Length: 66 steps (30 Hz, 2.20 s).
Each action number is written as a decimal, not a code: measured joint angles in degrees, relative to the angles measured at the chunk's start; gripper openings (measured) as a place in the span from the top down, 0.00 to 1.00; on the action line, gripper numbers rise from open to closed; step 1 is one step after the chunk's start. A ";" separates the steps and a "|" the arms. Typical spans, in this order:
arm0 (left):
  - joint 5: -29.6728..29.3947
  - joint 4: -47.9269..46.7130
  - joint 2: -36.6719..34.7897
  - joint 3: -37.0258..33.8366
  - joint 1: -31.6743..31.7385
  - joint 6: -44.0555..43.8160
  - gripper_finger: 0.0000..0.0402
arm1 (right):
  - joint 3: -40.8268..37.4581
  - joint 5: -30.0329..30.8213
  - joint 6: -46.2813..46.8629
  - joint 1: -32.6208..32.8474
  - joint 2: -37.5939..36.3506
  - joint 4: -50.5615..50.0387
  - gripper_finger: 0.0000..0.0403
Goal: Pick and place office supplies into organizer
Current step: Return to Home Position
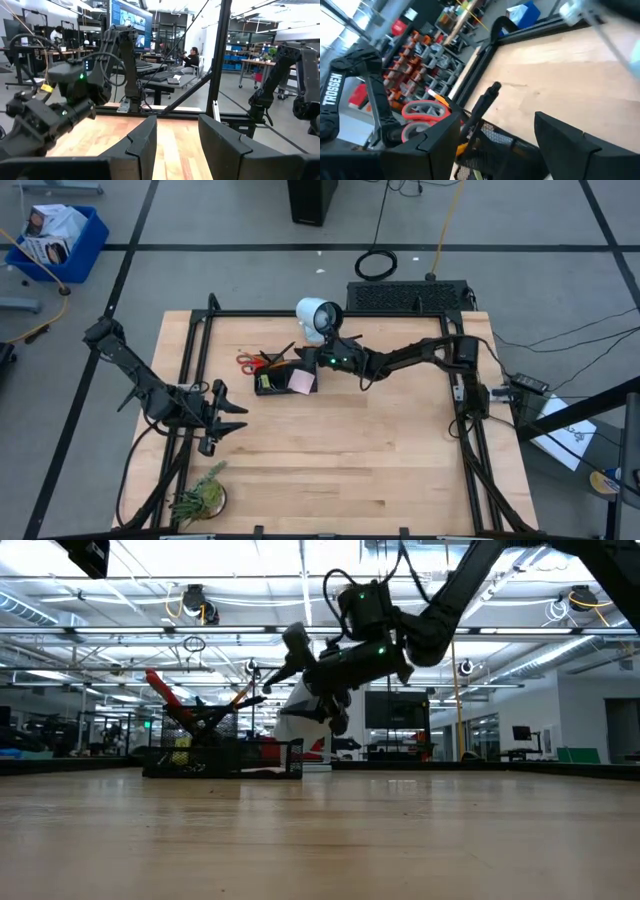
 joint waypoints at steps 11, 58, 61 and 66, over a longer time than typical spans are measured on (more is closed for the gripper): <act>0.02 -0.45 0.04 0.00 -0.04 -0.12 0.63 | 6.23 -1.85 1.65 -0.20 6.70 3.07 0.40; -0.04 -3.18 0.22 0.00 -0.04 -1.44 0.63 | 6.54 -3.38 -13.49 0.16 6.58 8.19 0.99; -0.04 -3.22 0.22 0.00 -0.04 -1.46 0.63 | 6.52 -3.64 -14.62 0.37 6.58 10.21 0.99; -0.04 -3.99 0.23 0.00 -0.04 -1.48 0.63 | 6.54 -6.41 -16.05 1.58 6.54 12.06 0.99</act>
